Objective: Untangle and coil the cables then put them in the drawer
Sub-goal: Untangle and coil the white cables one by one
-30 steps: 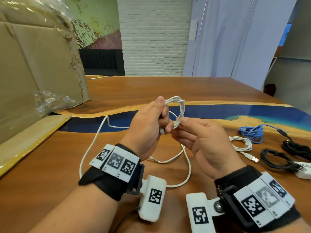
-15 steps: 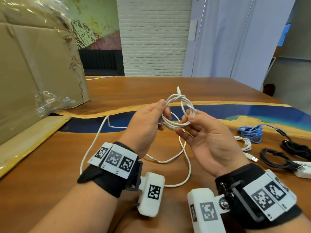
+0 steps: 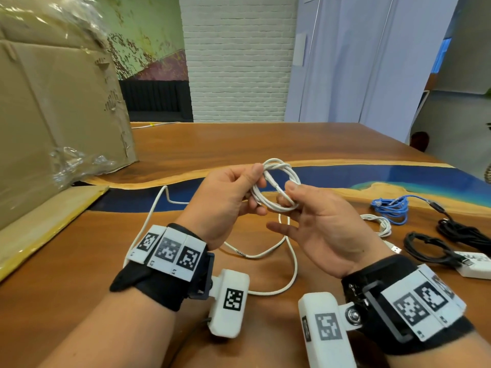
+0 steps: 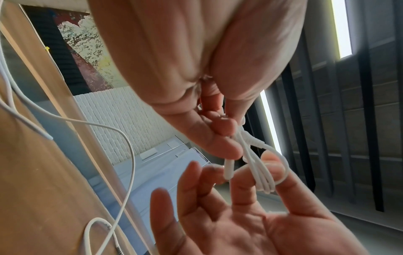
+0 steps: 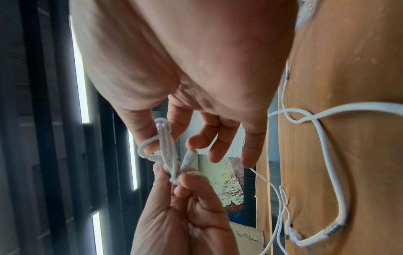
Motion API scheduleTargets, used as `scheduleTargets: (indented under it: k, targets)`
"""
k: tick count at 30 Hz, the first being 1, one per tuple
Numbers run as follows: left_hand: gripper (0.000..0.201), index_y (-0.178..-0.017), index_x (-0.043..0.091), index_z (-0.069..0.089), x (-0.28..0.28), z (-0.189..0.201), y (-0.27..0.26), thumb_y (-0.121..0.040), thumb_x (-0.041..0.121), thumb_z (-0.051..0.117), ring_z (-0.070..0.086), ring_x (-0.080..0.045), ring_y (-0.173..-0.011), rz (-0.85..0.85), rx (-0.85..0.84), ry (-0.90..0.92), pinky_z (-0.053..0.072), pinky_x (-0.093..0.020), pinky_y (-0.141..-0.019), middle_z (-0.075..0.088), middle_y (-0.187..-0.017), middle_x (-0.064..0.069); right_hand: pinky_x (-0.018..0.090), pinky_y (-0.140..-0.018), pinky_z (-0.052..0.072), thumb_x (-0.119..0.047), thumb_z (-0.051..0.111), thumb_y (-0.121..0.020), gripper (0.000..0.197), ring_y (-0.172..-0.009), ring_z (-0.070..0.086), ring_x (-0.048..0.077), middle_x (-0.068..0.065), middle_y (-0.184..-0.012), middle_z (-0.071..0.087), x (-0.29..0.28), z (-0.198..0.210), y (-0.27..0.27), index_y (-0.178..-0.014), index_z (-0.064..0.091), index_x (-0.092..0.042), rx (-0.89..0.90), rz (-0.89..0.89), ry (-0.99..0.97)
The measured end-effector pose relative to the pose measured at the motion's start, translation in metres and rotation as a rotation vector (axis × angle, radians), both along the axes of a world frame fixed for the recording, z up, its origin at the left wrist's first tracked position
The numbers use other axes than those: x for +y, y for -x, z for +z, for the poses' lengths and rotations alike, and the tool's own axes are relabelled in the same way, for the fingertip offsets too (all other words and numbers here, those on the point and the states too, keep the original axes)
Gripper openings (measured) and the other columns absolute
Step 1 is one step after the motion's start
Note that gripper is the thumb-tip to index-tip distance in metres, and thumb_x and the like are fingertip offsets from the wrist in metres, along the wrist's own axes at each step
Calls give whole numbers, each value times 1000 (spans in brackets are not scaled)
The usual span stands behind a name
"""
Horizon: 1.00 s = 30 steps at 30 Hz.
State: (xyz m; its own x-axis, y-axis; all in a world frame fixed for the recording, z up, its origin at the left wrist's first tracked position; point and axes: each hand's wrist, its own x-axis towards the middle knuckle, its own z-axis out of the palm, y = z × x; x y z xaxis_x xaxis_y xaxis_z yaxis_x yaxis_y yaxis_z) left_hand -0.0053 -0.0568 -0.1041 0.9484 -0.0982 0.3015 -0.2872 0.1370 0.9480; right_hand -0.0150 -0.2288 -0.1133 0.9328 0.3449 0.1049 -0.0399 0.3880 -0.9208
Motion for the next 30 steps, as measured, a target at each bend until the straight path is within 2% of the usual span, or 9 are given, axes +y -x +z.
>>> scheduleTargets:
  k: [4, 7, 9, 13, 16, 19, 22, 26, 30]
  targets:
    - [32, -82, 3, 65, -4, -2, 0, -102, 25, 53, 57, -14, -49, -22, 6, -30, 56, -25, -57, 55, -70, -19, 47, -88, 52, -19, 62, -89, 17, -96, 65, 21, 13, -97, 71, 0, 0, -1, -83, 77, -13, -27, 91, 36]
    - [31, -83, 4, 65, -5, -1, 2, -103, 25, 52, 59, -16, -53, -8, 4, -23, 55, -25, -57, 62, -66, -13, 40, -78, 53, -3, 57, -94, 30, -97, 65, 23, 19, -104, 68, -2, -1, -3, -71, 70, -18, -22, 113, 34]
    - [32, -84, 5, 66, -5, 1, 3, -104, 25, 50, 60, -18, -58, -6, 0, -17, 56, -26, -60, 65, -68, -9, 34, -70, 55, 5, 54, -94, 25, -90, 68, 22, 20, -102, 69, -2, -2, -5, -81, 64, -14, 21, 83, 11]
    - [30, -85, 6, 66, -4, 4, 6, -104, 22, 49, 67, -20, -72, -30, -9, -34, 59, -30, -71, 68, -74, -6, 31, -66, 59, -1, 53, -98, 21, -71, 67, 17, 17, -94, 69, -2, -4, -9, -114, 68, -4, 138, -57, -68]
    - [24, -88, 6, 68, -5, 3, 6, -102, 18, 53, 71, -18, -80, -30, -15, -71, 60, -30, -76, 70, -80, -7, 33, -69, 61, -1, 51, -97, 27, -69, 70, 17, 13, -85, 74, -2, -5, -11, -114, 72, -3, 178, -136, -141]
    - [18, -93, 5, 69, -8, 2, 6, -101, 16, 57, 73, -17, -82, -3, -27, -99, 59, -25, -75, 71, -86, -11, 33, -71, 63, 0, 51, -99, 29, -82, 75, 24, 16, -89, 76, -1, -5, -13, -119, 71, -4, 163, -173, -189]
    - [17, -93, 7, 71, -6, 2, 6, -100, 15, 58, 73, -18, -81, 38, -52, -107, 60, -26, -77, 73, -84, -9, 30, -65, 60, 2, 53, -99, 28, -68, 69, 17, 9, -79, 70, -3, -5, -15, -119, 70, -7, 132, -175, -213]
    - [19, -92, 4, 71, -5, 3, 3, -101, 13, 57, 75, -22, -79, 115, -39, -24, 60, -24, -72, 74, -79, -10, 30, -62, 52, -4, 69, -91, 23, -66, 61, 14, 3, -79, 71, -10, -8, -20, -111, 76, -11, 62, -257, -8]
    - [19, -91, 5, 70, -9, 1, 4, -101, 15, 56, 76, -24, -81, 96, -12, 40, 61, -28, -74, 75, -79, -11, 29, -61, 54, -11, 75, -90, 10, -68, 65, 19, 9, -78, 73, -12, -11, -21, -98, 79, -9, -88, -385, 205]
